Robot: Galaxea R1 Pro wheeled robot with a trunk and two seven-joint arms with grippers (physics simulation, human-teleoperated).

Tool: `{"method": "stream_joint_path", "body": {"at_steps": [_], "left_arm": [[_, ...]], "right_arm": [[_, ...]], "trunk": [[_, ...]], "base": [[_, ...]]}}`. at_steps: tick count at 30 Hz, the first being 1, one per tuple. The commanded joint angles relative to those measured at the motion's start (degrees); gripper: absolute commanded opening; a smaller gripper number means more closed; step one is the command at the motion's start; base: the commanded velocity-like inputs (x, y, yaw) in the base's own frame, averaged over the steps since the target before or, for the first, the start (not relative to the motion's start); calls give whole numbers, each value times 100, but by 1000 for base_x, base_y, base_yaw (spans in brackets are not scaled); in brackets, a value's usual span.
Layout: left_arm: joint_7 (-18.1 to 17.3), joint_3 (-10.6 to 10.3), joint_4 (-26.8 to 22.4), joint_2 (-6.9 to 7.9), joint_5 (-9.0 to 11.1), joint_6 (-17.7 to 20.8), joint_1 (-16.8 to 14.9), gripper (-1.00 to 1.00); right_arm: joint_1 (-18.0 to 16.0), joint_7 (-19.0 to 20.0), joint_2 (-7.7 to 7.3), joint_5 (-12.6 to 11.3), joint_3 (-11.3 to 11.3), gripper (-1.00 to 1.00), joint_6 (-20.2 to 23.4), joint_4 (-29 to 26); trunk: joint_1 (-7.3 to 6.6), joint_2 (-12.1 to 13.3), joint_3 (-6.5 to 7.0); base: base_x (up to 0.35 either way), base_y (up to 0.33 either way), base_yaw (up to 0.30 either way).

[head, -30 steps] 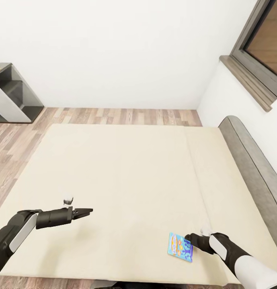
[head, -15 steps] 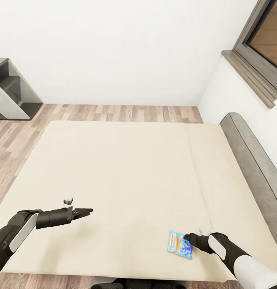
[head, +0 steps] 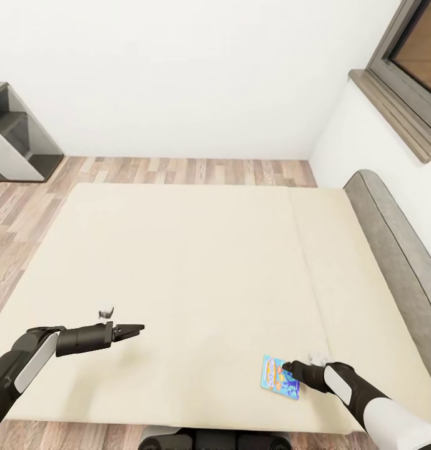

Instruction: Put all the toys in the child's room - the three board games (two on the bed and one on the table), the two jigsaw puzzles on the table, and the tennis ball on the table - inside the toy box on the table in the child's room.

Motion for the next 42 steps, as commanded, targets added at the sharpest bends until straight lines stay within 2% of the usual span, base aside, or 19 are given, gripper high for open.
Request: {"method": "stream_joint_path", "body": {"at_steps": [1,20,31,42], "left_arm": [[2,-16,1,6,35,37,-4,100],[8,-15,1,6,35,37,-4,100],[7,-16,1,6,35,37,-4,100],[8,-15,1,6,35,37,-4,100]], "right_arm": [[-2,24,-4,-2,18,100,-14,-5],[-34,36,-39,-1,27,100,-203,-11],[-104,34,13,-1,31,100,-222,-232],[-108,36,-32,-16,19,100,-199,-236]], "trunk": [[3,-9,-17],[3,-9,-66],[3,-9,-67],[3,-9,-110]], "base": [[0,0,0],[0,0,0],[0,0,0],[0,0,0]]}}
